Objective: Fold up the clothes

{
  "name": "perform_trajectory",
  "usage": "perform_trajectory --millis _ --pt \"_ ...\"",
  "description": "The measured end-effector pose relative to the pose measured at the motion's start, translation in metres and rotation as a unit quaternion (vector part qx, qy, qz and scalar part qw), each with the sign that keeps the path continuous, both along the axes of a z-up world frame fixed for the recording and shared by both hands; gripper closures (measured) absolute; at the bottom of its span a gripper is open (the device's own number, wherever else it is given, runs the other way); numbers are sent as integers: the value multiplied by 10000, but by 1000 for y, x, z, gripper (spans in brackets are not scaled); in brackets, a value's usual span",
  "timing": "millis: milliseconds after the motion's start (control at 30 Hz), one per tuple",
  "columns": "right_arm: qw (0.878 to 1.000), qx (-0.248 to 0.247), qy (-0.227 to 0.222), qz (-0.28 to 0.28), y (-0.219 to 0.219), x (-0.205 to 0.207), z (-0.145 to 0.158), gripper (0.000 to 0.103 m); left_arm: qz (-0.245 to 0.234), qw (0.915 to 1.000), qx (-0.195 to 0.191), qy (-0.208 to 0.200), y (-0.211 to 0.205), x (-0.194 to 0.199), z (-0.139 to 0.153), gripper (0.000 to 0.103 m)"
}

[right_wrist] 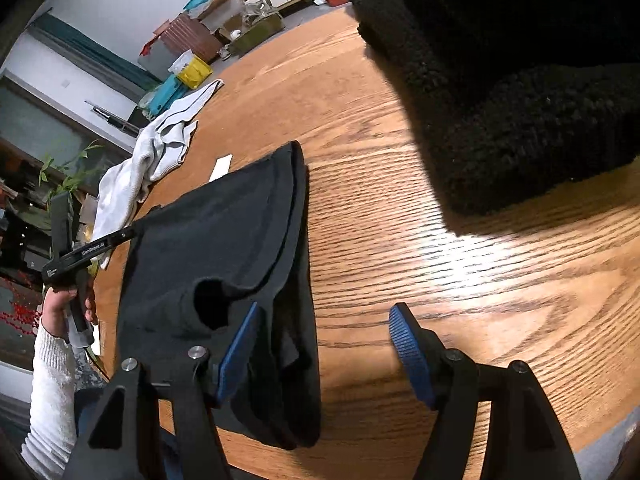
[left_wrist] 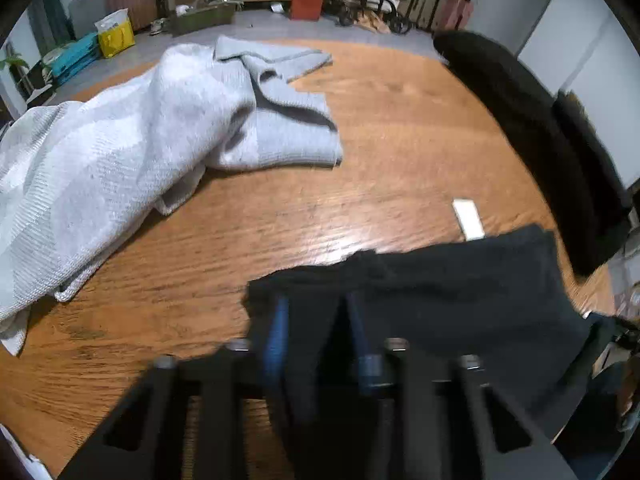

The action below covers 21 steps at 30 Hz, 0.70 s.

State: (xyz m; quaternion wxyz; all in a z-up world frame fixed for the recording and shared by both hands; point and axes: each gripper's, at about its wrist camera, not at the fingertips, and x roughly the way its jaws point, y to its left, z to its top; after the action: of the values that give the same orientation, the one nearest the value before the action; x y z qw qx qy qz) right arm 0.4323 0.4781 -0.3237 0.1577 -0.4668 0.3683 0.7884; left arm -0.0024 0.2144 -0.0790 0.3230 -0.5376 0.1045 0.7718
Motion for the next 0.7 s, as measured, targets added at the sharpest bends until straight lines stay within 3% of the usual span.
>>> perform_trajectory --millis 133,267,367,600,633,700 --pt "9992 369 -54 124 -1 -11 14 32 176 9991 261 -298 -8 -8 2 90" --pt "9945 834 -112 618 9 -51 27 32 152 9992 259 -278 -4 -10 2 90" --pt "9909 1034 -198 838 22 -83 25 59 116 9992 277 -245 -7 -6 7 90" --pt "9856 1231 -365 1097 26 -123 5 58 23 9993 339 -167 -6 -7 4 90" --pt "9847 1242 -415 1153 24 -127 1 61 12 9993 350 -162 -5 -8 3 90" --pt "9845 1108 -467 1275 21 -134 -2 96 10 9990 407 -175 -6 -9 4 90"
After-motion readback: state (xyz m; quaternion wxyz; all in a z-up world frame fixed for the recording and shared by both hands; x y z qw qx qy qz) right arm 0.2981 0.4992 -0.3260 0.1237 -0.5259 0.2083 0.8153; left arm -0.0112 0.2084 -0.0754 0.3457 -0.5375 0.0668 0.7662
